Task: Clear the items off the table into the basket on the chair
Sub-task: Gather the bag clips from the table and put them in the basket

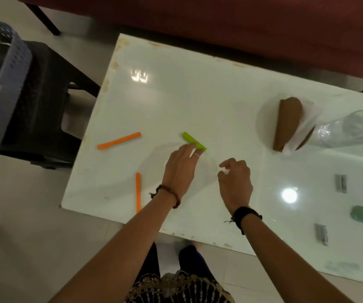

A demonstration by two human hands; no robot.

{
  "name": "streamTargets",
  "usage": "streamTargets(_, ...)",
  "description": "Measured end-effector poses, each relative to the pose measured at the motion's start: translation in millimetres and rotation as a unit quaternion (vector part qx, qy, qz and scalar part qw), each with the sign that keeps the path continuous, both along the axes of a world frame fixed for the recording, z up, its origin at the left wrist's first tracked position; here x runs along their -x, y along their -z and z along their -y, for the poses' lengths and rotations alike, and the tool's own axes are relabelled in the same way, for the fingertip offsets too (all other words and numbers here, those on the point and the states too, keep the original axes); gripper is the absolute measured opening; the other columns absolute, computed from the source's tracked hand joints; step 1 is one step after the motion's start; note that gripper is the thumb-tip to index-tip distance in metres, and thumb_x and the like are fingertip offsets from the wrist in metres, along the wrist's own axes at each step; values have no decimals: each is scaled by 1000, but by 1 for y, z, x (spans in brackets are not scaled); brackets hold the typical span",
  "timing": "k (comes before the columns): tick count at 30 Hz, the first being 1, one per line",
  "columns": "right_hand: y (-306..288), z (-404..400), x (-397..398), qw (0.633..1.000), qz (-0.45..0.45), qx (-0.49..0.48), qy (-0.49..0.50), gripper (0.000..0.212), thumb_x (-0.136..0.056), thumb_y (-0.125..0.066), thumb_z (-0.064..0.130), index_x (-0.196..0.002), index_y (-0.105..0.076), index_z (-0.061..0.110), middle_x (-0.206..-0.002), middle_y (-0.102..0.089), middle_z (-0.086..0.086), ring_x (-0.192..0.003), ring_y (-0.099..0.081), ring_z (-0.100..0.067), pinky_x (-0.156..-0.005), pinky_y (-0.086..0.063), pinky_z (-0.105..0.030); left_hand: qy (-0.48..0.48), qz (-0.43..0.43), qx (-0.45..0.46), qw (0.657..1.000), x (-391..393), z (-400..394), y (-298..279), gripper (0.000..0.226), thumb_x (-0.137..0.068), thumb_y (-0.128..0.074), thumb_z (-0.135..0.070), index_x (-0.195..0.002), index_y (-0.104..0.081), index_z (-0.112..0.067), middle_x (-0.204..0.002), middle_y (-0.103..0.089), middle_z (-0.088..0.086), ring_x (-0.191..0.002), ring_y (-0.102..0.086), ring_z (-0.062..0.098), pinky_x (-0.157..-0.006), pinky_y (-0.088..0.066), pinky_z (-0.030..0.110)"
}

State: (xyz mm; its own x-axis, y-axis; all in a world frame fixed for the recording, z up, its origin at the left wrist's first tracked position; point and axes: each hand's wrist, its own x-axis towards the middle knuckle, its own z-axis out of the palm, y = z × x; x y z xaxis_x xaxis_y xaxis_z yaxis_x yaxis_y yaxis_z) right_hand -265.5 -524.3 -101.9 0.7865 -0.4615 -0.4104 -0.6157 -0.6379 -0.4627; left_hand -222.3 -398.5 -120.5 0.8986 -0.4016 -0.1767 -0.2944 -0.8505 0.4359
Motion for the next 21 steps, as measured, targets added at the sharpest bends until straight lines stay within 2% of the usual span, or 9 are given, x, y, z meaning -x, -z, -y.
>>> streamTargets(3,3,10,21,998,-46,33,-13,30,-84,-53,1,-112,-55,12,-113,-47,-11,-105,-45,-28,-79,-47,-39,66,5,-114,991,-19,18,13,67,-84,-36,14,-142,-27,-19,-156,-15,7,-145,-7,24,-119,-10,38)
streamTargets(6,12,18,35,999,-44,2,-9,31,-85,-53,1,-113,-49,13,-107,-44,-8,-90,-49,-26,-65,-43,-34,92,29,-160,982,-31,23,22,53,-87,-37,10,-134,-41,-16,-145,-37,7,-145,-10,24,-119,-3,42)
streamTargets(10,16,21,42,999,-15,-46,2,23,-88,-46,-1,-106,-49,13,-103,-49,-8,-70,-54,-26,-56,-37,-28,89,52,-138,985,-33,16,25,40,-90,-40,2,-124,-50,-16,-127,-54,4,-138,-29,19,-119,-1,40)
streamTargets(12,8,17,36,993,16,-104,46,28,-85,-48,-5,-106,-51,14,-104,-54,-8,-78,-60,-26,-59,-46,-31,19,28,-61,998,-27,10,20,32,-92,-47,-7,-121,-54,-18,-120,-58,3,-128,-43,20,-118,-9,37)
streamTargets(14,-5,8,27,981,64,-167,78,34,-80,-52,-9,-103,-50,16,-100,-58,-4,-81,-61,-18,-59,-52,-23,-113,-43,94,988,-21,1,5,26,-89,-55,-14,-114,-60,-16,-113,-64,4,-107,-58,23,-107,-34,37)
streamTargets(16,-22,-8,15,971,100,-202,81,36,-82,-56,-7,-103,-46,21,-90,-61,2,-74,-62,-9,-52,-48,-14,-231,-122,251,932,-16,-14,-18,22,-84,-63,-13,-106,-64,-14,-104,-67,6,-85,-62,19,-81,-50,32)
streamTargets(17,-30,-19,8,967,109,-216,77,35,-84,-58,-3,-106,-46,21,-87,-62,3,-71,-64,-11,-55,-49,-17,-268,-138,290,908,-14,-25,-30,21,-82,-65,-13,-103,-65,-14,-99,-67,5,-76,-60,15,-72,-50,24)
streamTargets(19,-48,-45,-7,958,115,-252,70,35,-86,-59,3,-115,-46,20,-86,-63,1,-72,-68,-21,-66,-55,-30,-321,-164,338,869,-13,-51,-51,21,-80,-68,-15,-101,-66,-17,-90,-65,0,-69,-57,5,-60,-45,10)
streamTargets(21,-64,-82,-25,947,119,-294,58,34,-88,-59,5,-118,-50,19,-88,-64,-1,-72,-69,-21,-68,-58,-29,-361,-174,382,833,-14,-87,-70,19,-81,-68,-17,-99,-66,-22,-86,-64,-8,-73,-58,2,-58,-45,4)
